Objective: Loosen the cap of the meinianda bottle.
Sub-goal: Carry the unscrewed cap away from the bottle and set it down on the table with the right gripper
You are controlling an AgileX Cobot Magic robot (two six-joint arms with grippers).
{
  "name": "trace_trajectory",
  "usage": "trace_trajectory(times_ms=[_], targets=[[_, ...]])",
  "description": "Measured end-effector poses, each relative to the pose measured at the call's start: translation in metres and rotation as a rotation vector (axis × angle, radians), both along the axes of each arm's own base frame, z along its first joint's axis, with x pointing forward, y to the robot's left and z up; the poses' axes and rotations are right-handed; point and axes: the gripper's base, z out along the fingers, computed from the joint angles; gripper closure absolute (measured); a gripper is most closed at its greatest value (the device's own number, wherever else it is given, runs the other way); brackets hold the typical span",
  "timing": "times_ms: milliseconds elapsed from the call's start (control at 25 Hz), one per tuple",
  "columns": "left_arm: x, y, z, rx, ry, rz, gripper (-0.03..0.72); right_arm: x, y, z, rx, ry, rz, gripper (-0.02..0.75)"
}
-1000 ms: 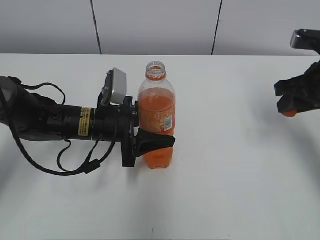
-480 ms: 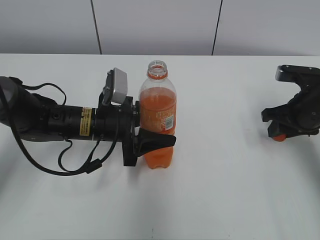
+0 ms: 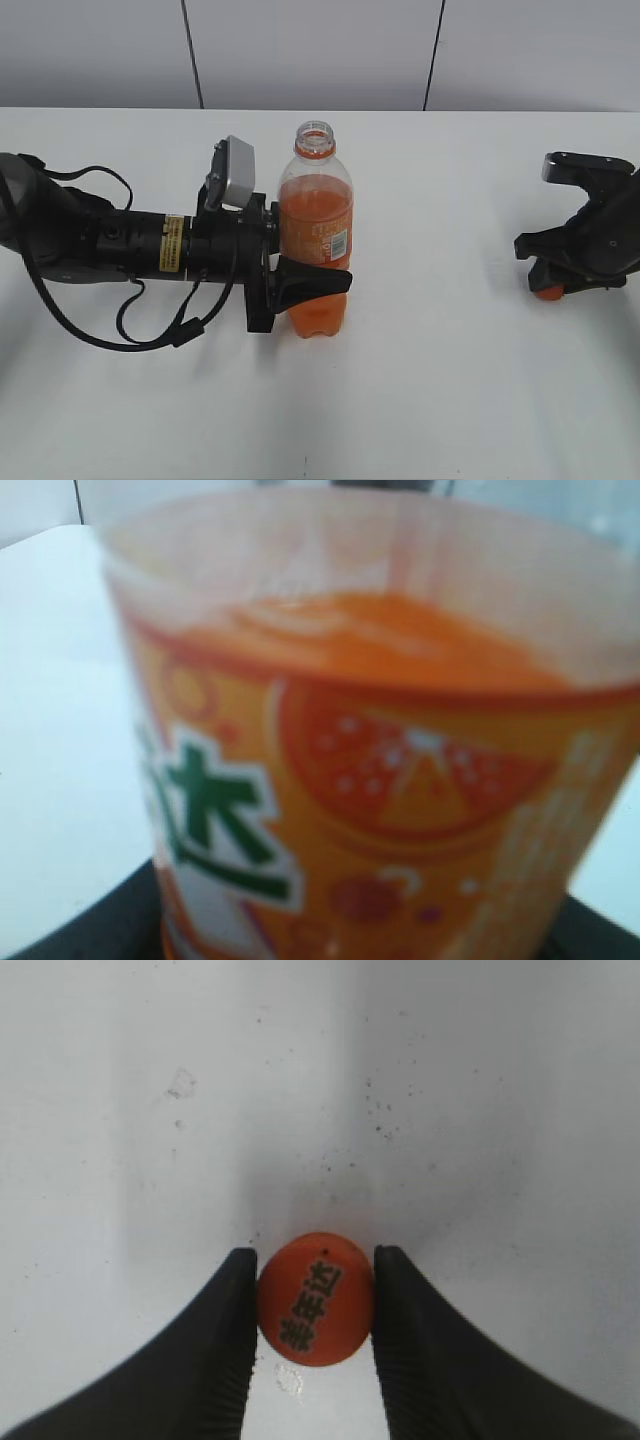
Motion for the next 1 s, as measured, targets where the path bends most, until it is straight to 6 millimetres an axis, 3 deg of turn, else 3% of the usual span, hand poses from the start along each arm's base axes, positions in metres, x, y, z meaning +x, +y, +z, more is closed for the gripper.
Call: trace_trajectory(times_ms=[200,440,760,840,1000], targets=[[0.0,0.0,0.0,0.0,0.0,0.0,0.278,0.0,0.0,0.0,0.002,0.0,-0.002,0.449],[0.0,0.0,0.0,0.0,0.0,0.0,0.278,0.0,0.0,0.0,0.003,0.001,-0.004,0.266],[0.0,0.0,0.0,0.0,0.0,-0.001,0.278,-0.002,0.001,0.002,0.018,0.014,-0.014,0.244],[0.0,0.0,0.0,0.0,0.0,-0.001,0.278,-0.003,0.002,0.01,0.024,0.012,-0.009,0.244],[0.0,0.0,0.0,0.0,0.0,-0.001,0.278,-0.003,0.003,0.047,0.041,-0.064,0.001,0.244]])
